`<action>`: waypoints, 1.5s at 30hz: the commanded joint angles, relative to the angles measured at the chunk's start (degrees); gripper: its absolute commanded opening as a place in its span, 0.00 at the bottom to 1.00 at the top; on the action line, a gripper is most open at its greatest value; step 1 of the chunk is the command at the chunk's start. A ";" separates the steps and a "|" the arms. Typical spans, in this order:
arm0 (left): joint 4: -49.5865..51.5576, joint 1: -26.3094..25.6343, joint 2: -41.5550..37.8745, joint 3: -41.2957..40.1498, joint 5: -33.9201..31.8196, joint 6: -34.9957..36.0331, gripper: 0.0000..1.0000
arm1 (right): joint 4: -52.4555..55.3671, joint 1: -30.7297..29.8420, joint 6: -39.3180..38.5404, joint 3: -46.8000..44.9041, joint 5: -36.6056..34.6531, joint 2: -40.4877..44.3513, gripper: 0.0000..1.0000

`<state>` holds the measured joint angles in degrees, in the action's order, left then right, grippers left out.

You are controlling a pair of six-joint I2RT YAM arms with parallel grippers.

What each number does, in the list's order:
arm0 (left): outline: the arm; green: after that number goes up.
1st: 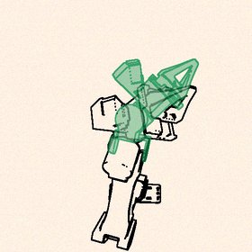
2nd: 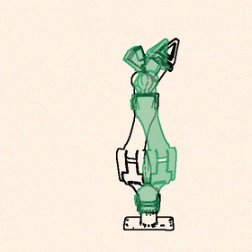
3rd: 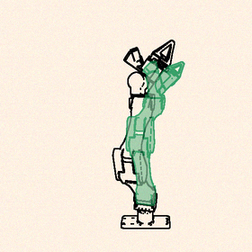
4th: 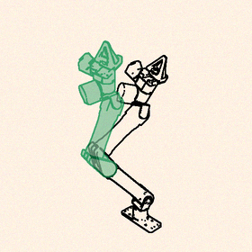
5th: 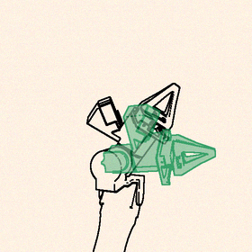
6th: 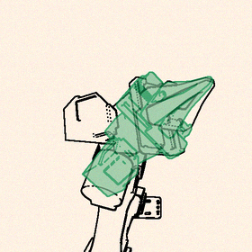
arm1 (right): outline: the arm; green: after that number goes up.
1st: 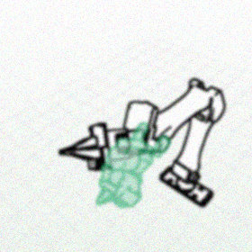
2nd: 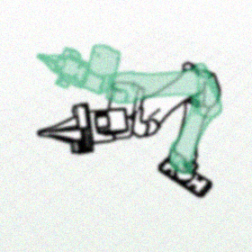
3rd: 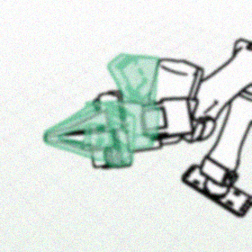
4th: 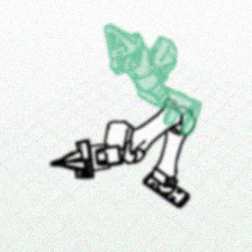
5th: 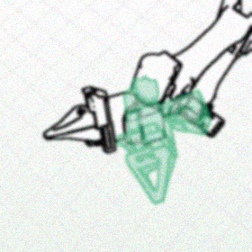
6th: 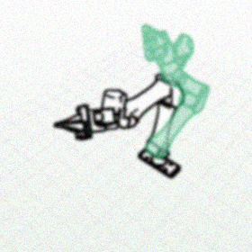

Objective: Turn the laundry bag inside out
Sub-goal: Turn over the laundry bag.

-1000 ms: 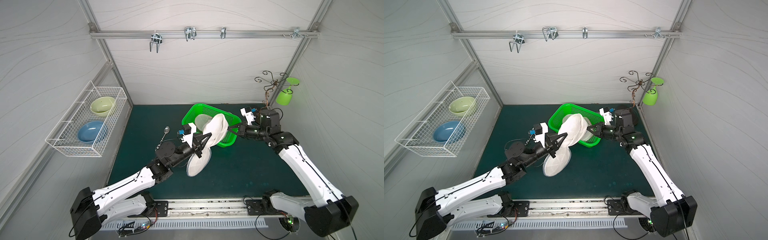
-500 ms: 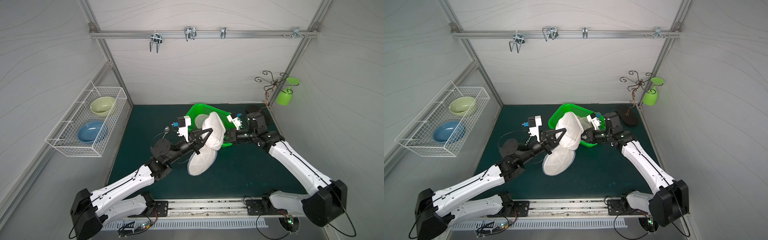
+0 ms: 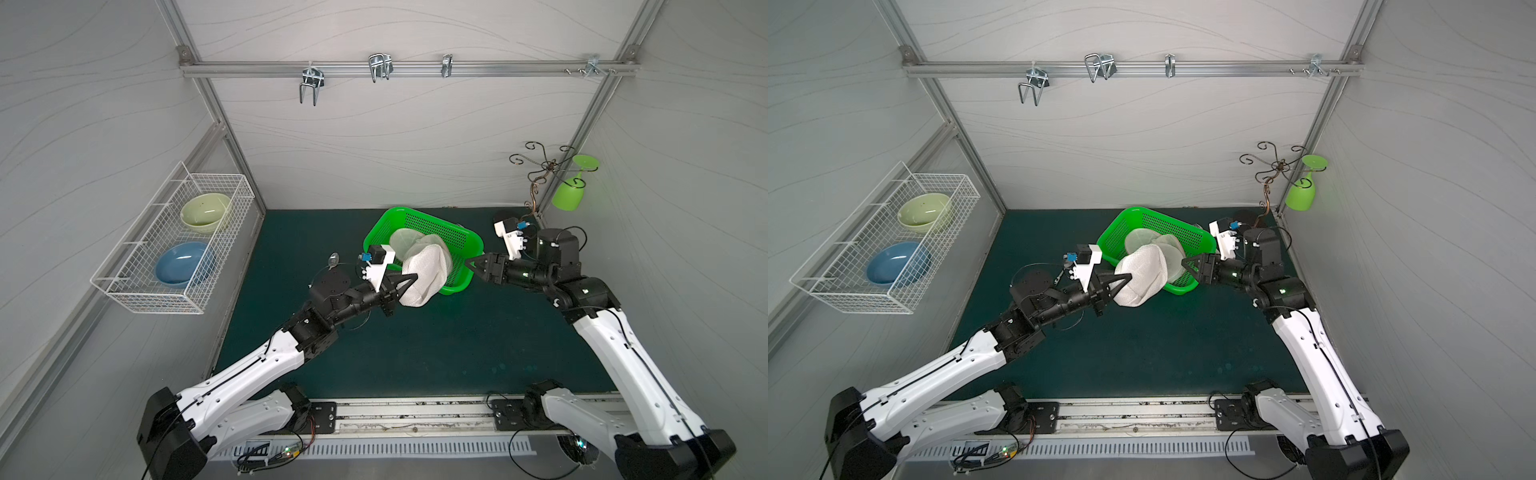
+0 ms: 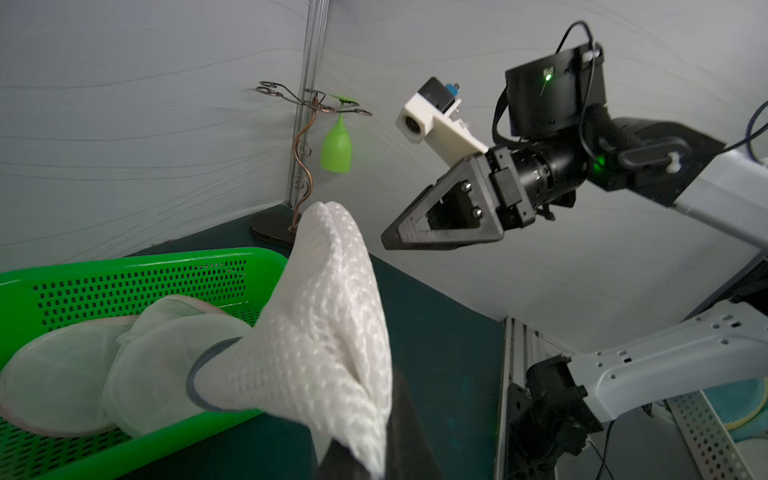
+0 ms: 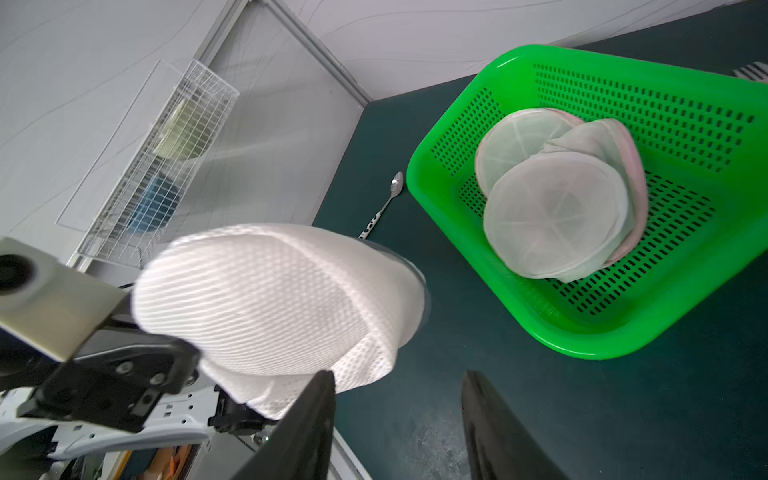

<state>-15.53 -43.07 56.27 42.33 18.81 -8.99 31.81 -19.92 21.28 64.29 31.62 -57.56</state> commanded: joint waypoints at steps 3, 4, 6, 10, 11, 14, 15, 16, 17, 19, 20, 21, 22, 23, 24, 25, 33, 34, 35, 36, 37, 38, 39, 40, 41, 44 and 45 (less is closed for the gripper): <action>3.97 0.73 -0.21 0.49 8.61 13.34 0.00 | 2.22 -8.46 -14.33 2.68 0.95 1.97 0.56; 5.42 1.85 0.54 1.20 12.82 13.50 0.00 | 2.07 -9.28 -18.28 1.89 1.18 2.79 0.57; 8.33 4.94 2.18 3.01 22.71 12.91 0.00 | 2.15 -9.43 -25.72 0.46 3.07 3.76 0.59; 14.76 8.93 5.84 6.28 38.90 14.15 0.00 | 5.20 -9.43 -40.00 -0.22 3.63 3.14 0.60; 17.98 9.11 6.71 7.72 41.30 16.00 0.00 | 6.46 -9.52 -42.51 0.29 4.19 2.66 0.60; 22.80 9.97 9.56 10.14 45.99 17.43 0.00 | 9.31 -10.85 -48.04 1.39 7.53 1.59 0.60; 23.41 10.08 10.35 10.59 47.28 17.43 0.00 | 9.58 -11.80 -49.22 1.26 7.92 1.40 0.60; 24.08 10.12 11.18 11.09 48.33 17.48 0.00 | 9.82 -13.12 -50.22 1.07 8.18 1.08 0.59; 24.68 10.19 12.00 11.63 49.17 17.65 0.00 | 10.80 -14.31 -51.68 1.16 8.81 0.53 0.59; 26.00 10.19 13.00 12.61 50.55 18.18 0.00 | 12.01 -15.92 -53.10 1.21 7.87 -0.42 0.59; 26.81 10.20 13.33 13.09 50.88 18.62 0.00 | 11.54 -16.28 -52.77 0.83 6.73 -0.62 0.58; 27.82 10.20 13.62 13.46 51.13 19.10 0.00 | 11.20 -16.45 -52.54 0.38 6.65 -0.62 0.57; 28.41 10.25 13.72 13.76 51.37 19.59 0.00 | 11.01 -16.55 -52.50 0.06 6.98 -0.47 0.55; 28.62 10.17 13.82 13.71 51.46 19.78 0.00 | 10.99 -16.73 -52.35 -0.19 7.47 -0.45 0.54; 28.71 10.24 14.00 13.81 51.50 19.80 0.00 | 11.07 -17.10 -52.14 -0.43 8.20 -0.33 0.53; 28.96 10.21 14.26 13.93 51.78 19.95 0.00 | 11.21 -17.53 -52.00 -0.73 8.66 -0.32 0.52; 31.56 10.22 15.74 15.66 53.18 21.81 0.00 | 12.53 -20.13 -51.42 -3.03 9.09 0.11 0.44; 31.83 10.27 15.89 15.93 53.01 21.83 0.00 | 12.78 -20.39 -51.26 -3.19 9.29 -0.01 0.42; 32.13 10.27 16.08 16.27 52.70 21.90 0.00 | 13.00 -20.63 -51.16 -3.29 9.67 0.08 0.40; 32.26 10.21 16.26 16.44 52.50 21.91 0.00 | 12.97 -20.73 -50.84 -3.46 10.01 0.16 0.37; 32.55 10.20 16.48 16.59 52.31 21.91 0.00 | 12.84 -20.90 -50.53 -3.77 10.50 0.17 0.35; 32.51 10.22 16.61 16.69 52.21 21.91 0.00 | 12.67 -21.00 -50.22 -3.97 11.08 0.22 0.32; 32.49 10.22 16.86 16.87 51.96 21.85 0.00 | 12.30 -20.96 -49.63 -4.21 11.77 0.12 0.30; 32.59 10.23 17.10 17.08 51.50 21.61 0.00 | 11.78 -20.99 -48.74 -4.39 12.41 0.08 0.26; 32.58 10.20 17.25 17.23 51.11 21.33 0.00 | 11.42 -21.01 -48.00 -4.44 13.04 0.00 0.23; 32.84 10.48 17.40 17.74 50.18 20.95 0.08 | 9.87 -21.01 -44.97 -4.61 14.67 -0.17 0.09; 32.96 10.74 17.24 17.78 49.49 20.87 0.17 | 9.25 -20.86 -43.95 -4.70 15.07 0.12 0.05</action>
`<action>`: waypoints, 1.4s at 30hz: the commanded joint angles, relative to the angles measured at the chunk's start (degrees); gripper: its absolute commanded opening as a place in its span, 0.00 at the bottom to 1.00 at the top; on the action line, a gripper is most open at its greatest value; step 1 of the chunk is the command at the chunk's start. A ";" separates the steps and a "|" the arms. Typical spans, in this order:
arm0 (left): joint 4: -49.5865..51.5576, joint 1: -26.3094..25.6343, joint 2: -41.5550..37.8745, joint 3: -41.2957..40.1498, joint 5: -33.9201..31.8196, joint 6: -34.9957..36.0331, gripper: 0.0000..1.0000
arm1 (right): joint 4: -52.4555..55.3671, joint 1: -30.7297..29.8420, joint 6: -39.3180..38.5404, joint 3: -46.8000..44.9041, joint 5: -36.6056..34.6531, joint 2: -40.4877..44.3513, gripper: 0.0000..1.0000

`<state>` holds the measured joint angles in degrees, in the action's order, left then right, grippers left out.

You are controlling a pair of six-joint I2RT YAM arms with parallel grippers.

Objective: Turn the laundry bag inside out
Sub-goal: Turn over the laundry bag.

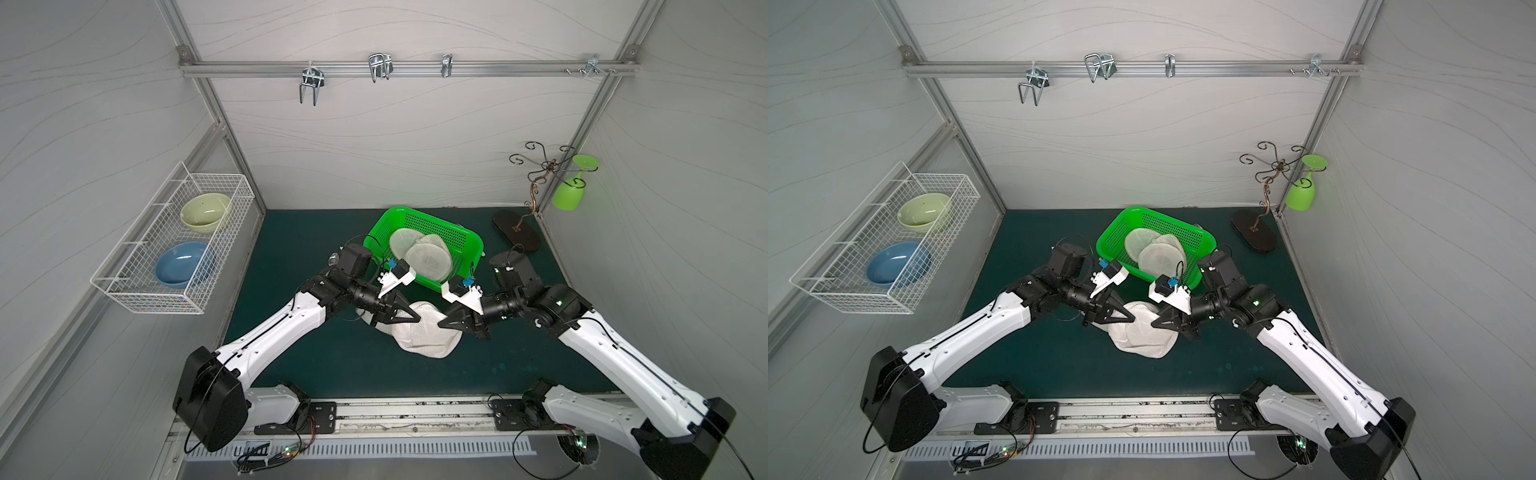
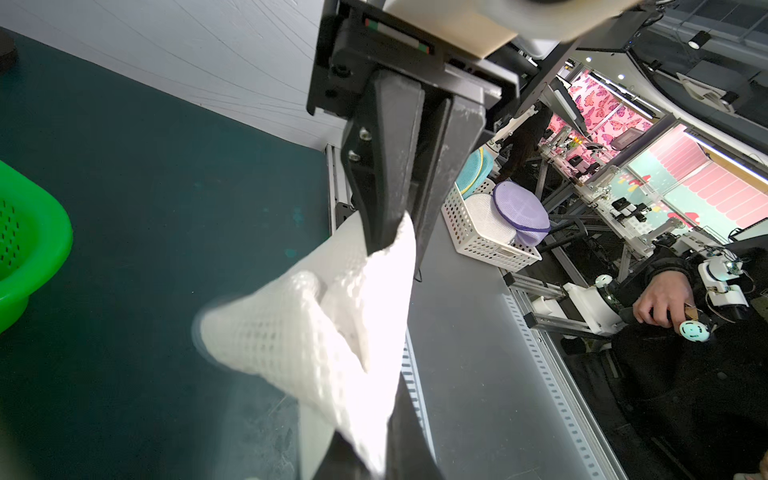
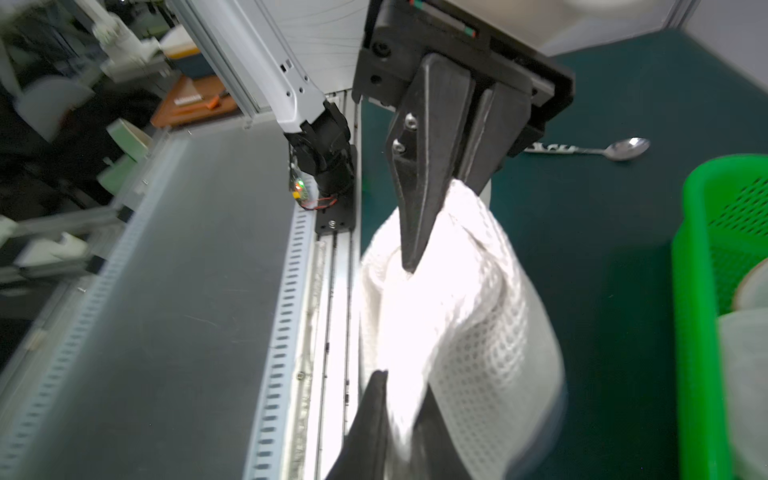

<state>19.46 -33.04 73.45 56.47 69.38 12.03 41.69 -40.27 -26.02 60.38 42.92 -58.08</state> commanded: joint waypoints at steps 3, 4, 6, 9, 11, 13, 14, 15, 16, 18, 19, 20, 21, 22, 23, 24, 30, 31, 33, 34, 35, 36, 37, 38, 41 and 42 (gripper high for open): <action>-2.98 2.54 -1.08 3.18 -3.91 -0.63 0.38 | -3.72 0.86 8.13 -1.78 5.12 1.79 0.00; -4.74 3.45 -1.89 2.60 -6.00 -2.04 0.46 | -5.11 1.76 10.26 -2.25 5.57 2.27 0.00; -8.75 5.83 -4.29 1.12 -8.97 -4.53 0.58 | -7.00 3.58 13.97 -2.87 6.54 3.35 0.00; -15.63 9.06 -9.24 -1.73 -14.40 -8.52 0.68 | -9.59 6.29 20.55 -3.66 7.20 4.62 0.00; -18.10 10.60 -12.25 -3.21 -18.25 -10.23 0.70 | -11.35 7.74 24.17 -4.12 7.23 5.17 0.00; -19.26 11.23 -15.07 -4.48 -23.02 -11.75 0.71 | -12.80 8.83 28.19 -3.94 5.93 5.19 0.00; -19.43 11.32 -16.41 -5.18 -25.04 -12.32 0.71 | -13.44 9.27 30.63 -3.50 4.92 5.03 0.00; -19.50 11.33 -17.60 -5.84 -26.27 -12.75 0.71 | -14.38 9.66 33.11 -3.01 4.07 4.58 0.00; -19.63 11.34 -18.54 -6.45 -27.13 -13.46 0.71 | -15.37 9.89 35.92 -2.46 3.15 4.32 0.00; -20.96 11.25 -20.49 -7.68 -26.93 -14.66 0.69 | -17.15 10.09 43.19 -0.91 -0.70 3.24 0.00; -21.59 11.10 -21.23 -8.21 -26.70 -14.83 0.68 | -17.57 10.08 45.63 -0.21 -2.10 2.73 0.00; -21.88 10.70 -22.01 -8.66 -26.43 -14.35 0.68 | -18.17 10.15 49.53 0.85 -3.41 2.03 0.00; -21.63 9.94 -22.65 -8.95 -26.58 -13.01 0.68 | -19.06 10.13 52.75 1.66 -3.69 1.29 0.00; -21.13 9.06 -22.91 -9.11 -26.84 -11.69 0.68 | -19.96 10.13 55.74 2.45 -3.97 0.88 0.00; -20.51 8.33 -22.94 -9.26 -26.52 -10.48 0.69 | -20.72 10.16 58.02 3.06 -4.44 0.49 0.00; -20.21 7.20 -22.94 -9.48 -26.26 -9.28 0.70 | -21.42 10.17 59.88 3.55 -5.35 0.34 0.00; -20.47 -3.58 -24.23 -12.65 -32.01 2.29 0.75 | -23.16 10.13 71.50 4.49 -16.23 0.99 0.00; -21.40 -5.37 -24.84 -13.77 -35.71 4.24 0.75 | -24.34 10.13 74.45 4.04 -17.43 1.13 0.00; -25.25 -7.44 -26.53 -16.50 -43.40 6.27 0.73 | -24.19 10.21 77.84 4.89 -19.77 0.98 0.00; -28.33 -8.10 -27.83 -18.38 -47.99 6.71 0.73 | -22.71 10.21 78.90 6.24 -20.81 0.63 0.00; -31.16 -8.36 -28.68 -20.19 -51.57 6.91 0.73 | -21.36 10.21 79.20 7.46 -21.70 0.17 0.00; -34.77 -8.77 -29.36 -22.18 -55.67 7.04 0.73 | -19.80 10.22 79.46 8.86 -22.33 -0.42 0.00; -36.49 -9.21 -29.55 -23.57 -59.22 7.26 0.73 | -18.79 10.21 80.06 9.74 -22.72 -0.85 0.00; -37.19 -9.95 -29.67 -24.69 -62.46 8.04 0.72 | -18.49 10.22 81.19 10.21 -22.83 -1.27 0.00; -37.84 -11.81 -29.50 -26.20 -65.30 11.71 0.73 | -19.32 10.21 84.77 10.18 -21.74 -1.94 0.00; -38.23 -12.81 -29.21 -26.28 -66.56 13.37 0.73 | -19.33 10.22 85.60 10.28 -21.52 -2.20 0.00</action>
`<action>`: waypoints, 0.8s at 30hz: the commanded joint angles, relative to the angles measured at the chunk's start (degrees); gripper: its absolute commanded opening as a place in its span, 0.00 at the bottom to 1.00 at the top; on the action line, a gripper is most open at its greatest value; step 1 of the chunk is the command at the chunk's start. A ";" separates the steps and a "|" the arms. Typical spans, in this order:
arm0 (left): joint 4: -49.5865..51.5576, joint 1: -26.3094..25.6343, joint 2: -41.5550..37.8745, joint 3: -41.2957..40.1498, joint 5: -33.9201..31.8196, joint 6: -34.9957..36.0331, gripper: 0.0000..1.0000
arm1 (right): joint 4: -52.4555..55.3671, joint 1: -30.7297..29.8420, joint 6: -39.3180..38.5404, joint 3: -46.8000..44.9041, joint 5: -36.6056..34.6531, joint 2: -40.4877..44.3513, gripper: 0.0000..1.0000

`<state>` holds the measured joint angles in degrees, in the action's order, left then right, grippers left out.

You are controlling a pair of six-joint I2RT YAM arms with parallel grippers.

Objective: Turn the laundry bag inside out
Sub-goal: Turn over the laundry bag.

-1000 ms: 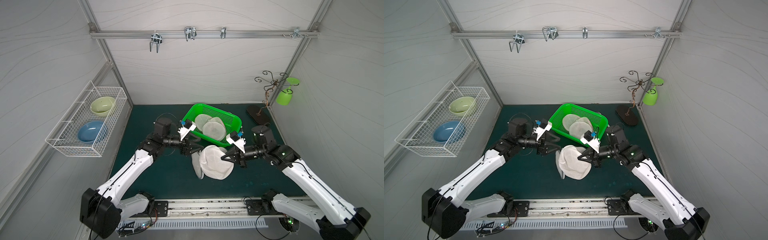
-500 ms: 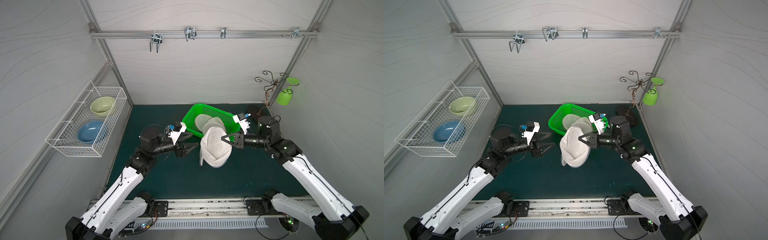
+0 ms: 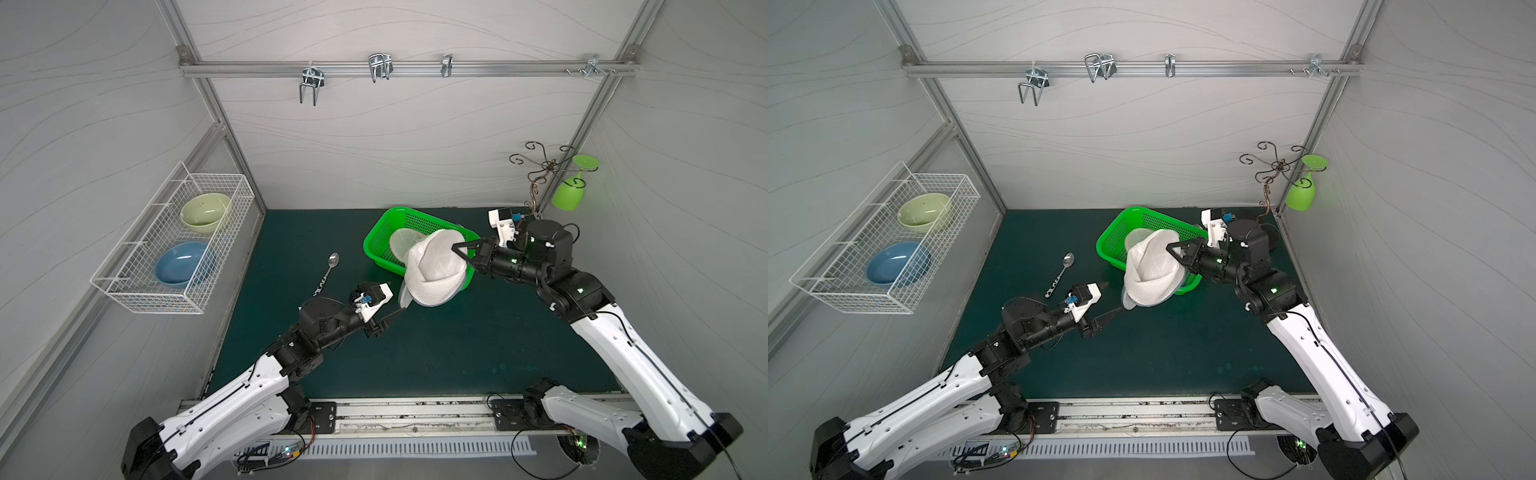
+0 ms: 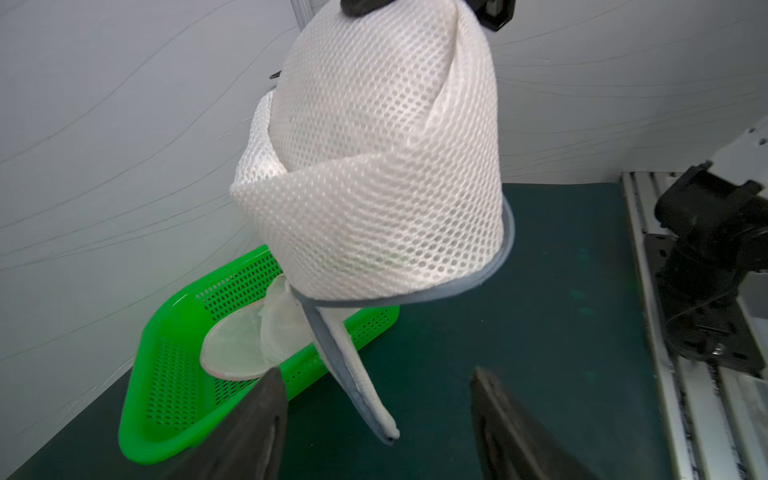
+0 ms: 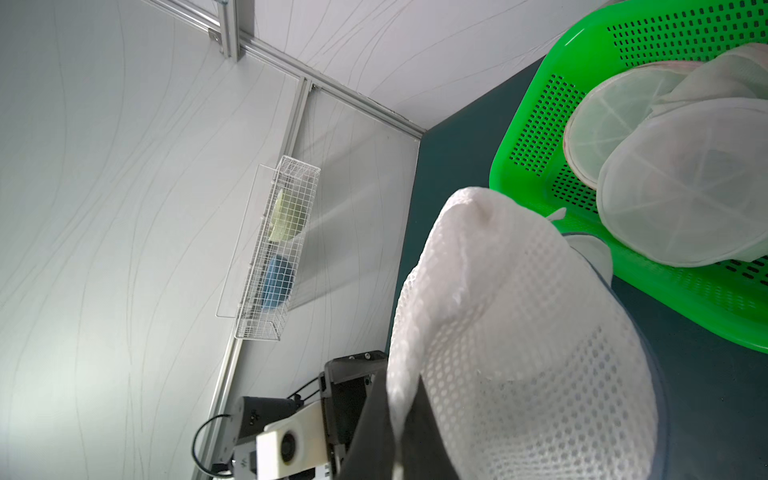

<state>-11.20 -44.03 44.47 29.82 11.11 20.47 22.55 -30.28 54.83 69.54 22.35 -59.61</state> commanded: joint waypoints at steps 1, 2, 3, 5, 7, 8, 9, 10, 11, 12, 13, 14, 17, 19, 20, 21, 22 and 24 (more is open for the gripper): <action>-7.24 -2.82 0.19 0.81 -9.84 7.14 0.74 | -0.05 0.22 5.36 1.29 -0.81 -0.85 0.00; -7.24 -4.01 0.69 1.35 -12.40 9.21 0.74 | -0.21 0.23 5.74 1.36 -0.62 -0.97 0.00; -7.85 -5.36 1.43 1.84 -15.47 12.03 0.75 | -0.31 0.24 6.26 1.43 -0.24 -1.11 0.00; -10.36 -7.36 2.97 2.46 -20.07 17.32 0.75 | -0.44 0.22 6.93 1.65 0.51 -1.50 0.00; -12.37 -7.87 4.56 3.43 -21.24 21.06 0.76 | -0.18 0.16 7.41 2.00 1.56 -2.22 0.00; -12.53 -7.83 5.30 3.97 -20.83 22.29 0.76 | -0.21 0.21 7.93 2.10 2.17 -2.48 0.00; -12.47 -7.94 6.29 4.47 -20.16 23.85 0.75 | -0.50 0.21 8.52 2.07 2.92 -2.73 0.00; -12.47 -7.91 7.26 5.21 -19.49 25.60 0.73 | -0.94 0.17 9.21 1.96 3.65 -3.00 0.00; -12.51 -8.09 8.10 5.66 -19.30 26.79 0.72 | -1.47 0.15 9.83 1.79 3.99 -3.13 0.00; -12.44 -8.30 8.96 6.18 -19.30 28.38 0.70 | -1.69 0.16 10.27 1.72 4.36 -3.23 0.00; -12.49 -8.59 9.67 6.36 -19.84 29.96 0.66 | -1.57 0.20 10.23 1.80 4.32 -3.29 0.00; -14.72 -8.83 10.12 6.46 -20.33 30.97 0.61 | -1.05 0.22 10.13 1.99 4.16 -3.30 0.00; -16.77 -9.52 10.71 6.57 -21.14 32.97 0.36 | -0.22 0.27 9.52 2.28 3.26 -2.78 0.00; -17.12 -9.91 10.46 6.30 -20.74 33.99 0.15 | -0.40 0.46 9.64 2.57 3.27 -2.70 0.00; -16.91 -10.08 10.40 6.22 -20.57 34.19 0.07 | -0.31 0.76 9.83 2.66 3.09 -2.70 0.00; -16.35 -10.23 10.21 6.24 -20.22 34.40 0.00 | -0.57 1.11 10.33 2.84 3.17 -2.77 0.00; -15.71 -10.36 9.99 6.06 -19.84 34.63 0.00 | -0.97 1.76 11.27 2.85 3.26 -2.79 0.00; -15.63 -10.78 9.94 5.64 -19.97 34.48 0.00 | -3.02 3.56 14.61 2.42 3.76 -2.96 0.00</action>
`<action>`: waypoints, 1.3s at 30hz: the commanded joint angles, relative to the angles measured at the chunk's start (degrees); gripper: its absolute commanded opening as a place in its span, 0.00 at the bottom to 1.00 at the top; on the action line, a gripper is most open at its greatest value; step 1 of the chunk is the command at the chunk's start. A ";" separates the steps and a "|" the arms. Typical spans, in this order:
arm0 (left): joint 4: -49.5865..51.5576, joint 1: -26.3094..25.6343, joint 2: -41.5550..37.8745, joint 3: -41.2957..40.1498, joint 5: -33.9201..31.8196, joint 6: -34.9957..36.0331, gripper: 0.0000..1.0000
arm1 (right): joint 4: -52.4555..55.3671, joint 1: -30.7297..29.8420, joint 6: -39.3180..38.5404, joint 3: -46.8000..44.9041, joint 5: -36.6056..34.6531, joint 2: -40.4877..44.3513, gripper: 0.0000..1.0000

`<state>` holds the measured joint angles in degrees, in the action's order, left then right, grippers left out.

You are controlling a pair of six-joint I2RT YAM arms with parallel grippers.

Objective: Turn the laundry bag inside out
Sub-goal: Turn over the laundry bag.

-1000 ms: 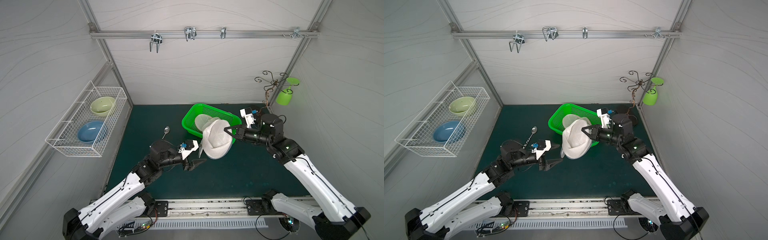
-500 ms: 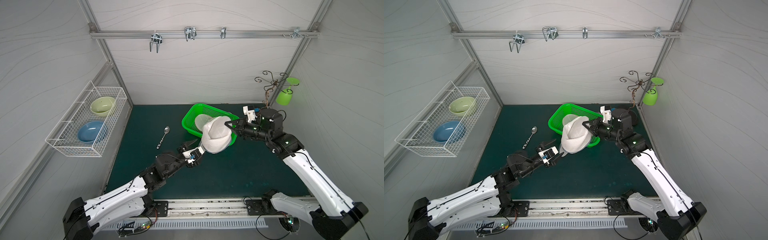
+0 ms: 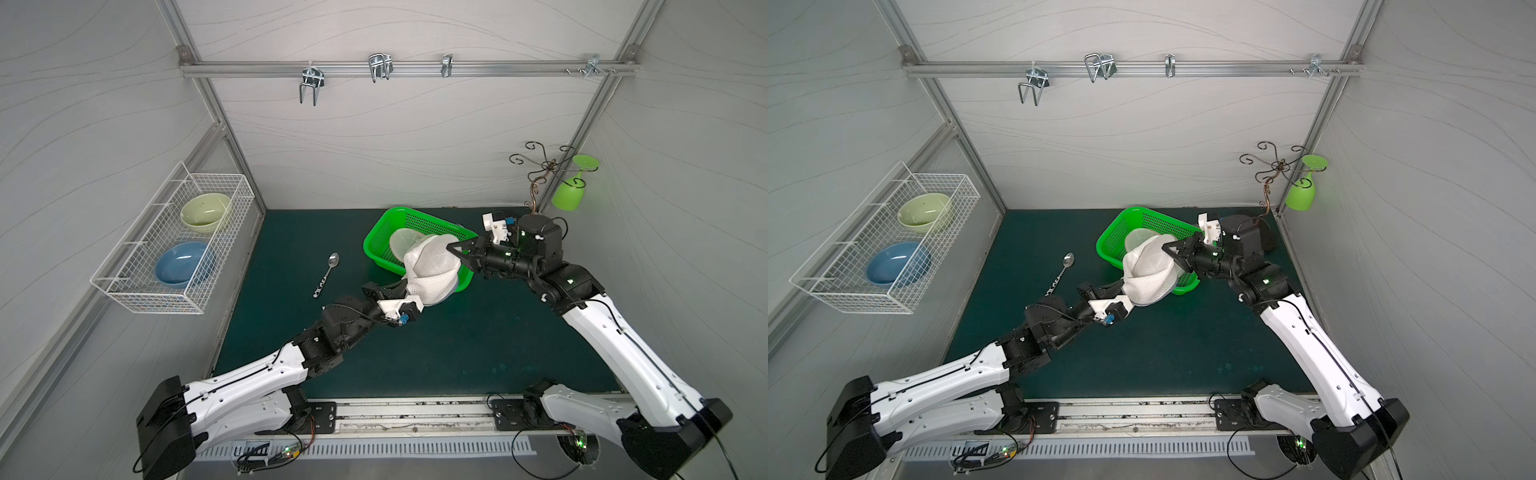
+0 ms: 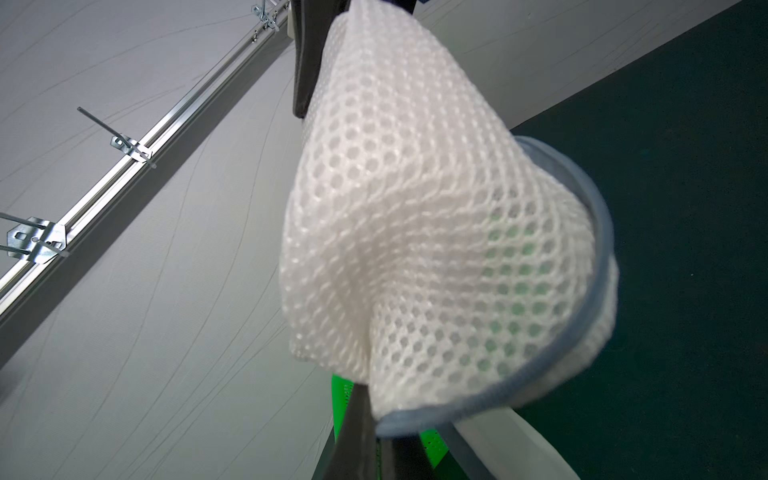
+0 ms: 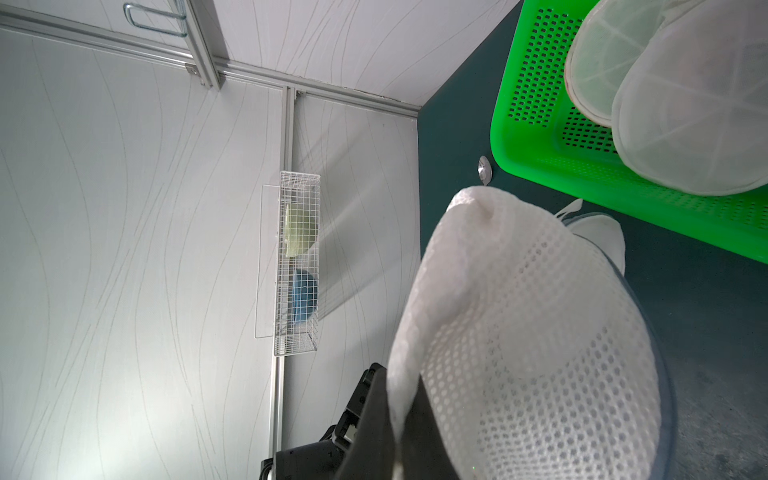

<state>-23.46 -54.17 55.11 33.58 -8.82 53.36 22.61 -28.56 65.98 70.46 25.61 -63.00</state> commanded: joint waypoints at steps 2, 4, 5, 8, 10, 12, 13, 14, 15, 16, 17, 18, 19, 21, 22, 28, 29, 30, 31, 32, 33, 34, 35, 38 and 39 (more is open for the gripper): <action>-2.88 -1.26 -0.43 1.61 -0.97 1.16 0.00 | -7.06 4.22 8.18 0.73 1.89 -0.04 0.00; -1.86 -1.62 0.10 1.29 -1.69 -0.13 0.00 | -10.63 6.60 12.55 0.69 2.80 -0.60 0.00; -1.31 -1.65 0.59 1.40 -2.17 -1.07 0.00 | -12.02 7.51 14.06 0.86 3.10 -0.84 0.00; 5.10 -1.64 4.40 2.70 -4.49 -4.01 0.00 | -15.27 9.18 16.16 2.60 3.50 -1.69 0.00; 5.11 -1.85 7.12 2.70 -4.54 -5.91 0.00 | -16.24 9.20 16.03 4.13 2.98 -2.29 0.00; 4.29 -2.31 9.61 3.84 -4.28 -7.85 0.00 | -17.93 9.14 16.86 4.67 3.01 -2.73 0.00; 3.86 -2.85 11.04 4.82 -4.07 -8.68 0.00 | -19.21 9.08 17.63 4.51 2.94 -2.95 0.00; 3.47 -3.41 12.03 5.84 -3.85 -9.05 0.00 | -20.56 9.04 18.36 4.21 2.85 -3.08 0.00; 2.80 -4.21 13.68 6.98 -3.74 -9.11 0.00 | -22.12 8.72 19.34 3.80 2.63 -3.25 0.00; 1.73 -5.17 14.91 8.06 -3.63 -8.92 0.00 | -23.33 8.41 20.34 3.15 2.36 -3.41 0.00; 0.92 -5.97 16.25 8.98 -3.24 -8.58 0.00 | -24.17 7.99 21.03 2.85 2.18 -3.60 0.00; -0.09 -6.79 17.73 10.01 -2.98 -8.37 0.00 | -25.34 7.42 21.78 2.25 2.14 -3.79 0.00; -1.28 -7.35 18.99 10.87 -2.72 -8.53 0.00 | -26.16 6.90 22.42 1.82 2.02 -3.96 0.00; -3.34 -7.70 21.15 12.64 -2.90 -10.13 0.01 | -27.85 6.30 23.72 0.94 2.12 -4.15 0.00; -4.43 -7.70 21.77 12.83 -4.39 -10.70 0.06 | -27.85 6.39 23.62 0.71 2.34 -3.98 0.00; -9.96 -5.55 17.14 7.98 -13.32 -10.74 0.40 | -16.21 9.95 14.21 0.50 2.42 -0.33 0.00; -9.63 -4.81 15.32 7.01 -13.26 -11.69 0.44 | -13.96 10.18 12.63 0.17 1.84 0.27 0.00; -8.87 -3.86 13.04 5.87 -12.51 -12.64 0.46 | -12.13 10.47 11.16 -0.43 1.30 0.72 0.00; -7.55 -3.13 10.62 4.80 -11.35 -13.18 0.48 | -10.90 10.65 9.84 -0.96 0.79 1.11 0.00; -6.40 -2.86 8.45 3.71 -9.73 -13.05 0.50 | -9.70 10.76 8.53 -1.33 0.20 1.30 0.00; -5.10 -2.61 5.93 2.29 -7.57 -12.77 0.51 | -8.53 10.76 7.15 -1.52 -0.42 1.47 0.00; -3.23 -2.45 3.50 1.06 -5.29 -12.59 0.52 | -7.84 10.84 6.08 -1.70 -1.01 1.56 0.00; -1.46 -2.28 1.56 0.31 -3.62 -12.65 0.52 | -7.40 10.93 5.27 -1.89 -1.27 1.57 0.00; 4.54 -0.42 -3.81 -0.67 -1.51 -15.65 0.52 | -8.48 10.94 4.79 -2.29 0.32 1.13 0.00; 5.18 0.97 -5.14 -0.71 -0.71 -18.10 0.53 | -9.30 10.92 4.34 -2.05 1.53 0.45 0.00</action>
<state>-21.58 -55.22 52.47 33.10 -13.39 39.94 13.13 -17.91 73.84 68.58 25.78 -62.22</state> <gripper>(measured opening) 0.525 0.071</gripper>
